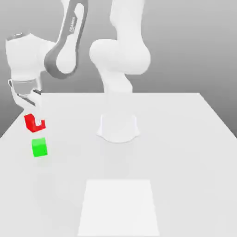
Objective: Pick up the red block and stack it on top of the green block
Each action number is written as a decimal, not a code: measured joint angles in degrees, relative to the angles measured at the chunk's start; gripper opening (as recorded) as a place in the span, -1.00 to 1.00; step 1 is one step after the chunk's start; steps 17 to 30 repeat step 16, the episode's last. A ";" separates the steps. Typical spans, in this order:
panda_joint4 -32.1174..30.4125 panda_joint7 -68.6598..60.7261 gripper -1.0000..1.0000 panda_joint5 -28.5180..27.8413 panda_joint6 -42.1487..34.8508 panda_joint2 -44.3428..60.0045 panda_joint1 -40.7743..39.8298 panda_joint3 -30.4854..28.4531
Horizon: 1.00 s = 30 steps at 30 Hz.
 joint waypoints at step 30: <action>0.10 -12.03 -1.00 17.79 9.73 12.24 9.33 -4.17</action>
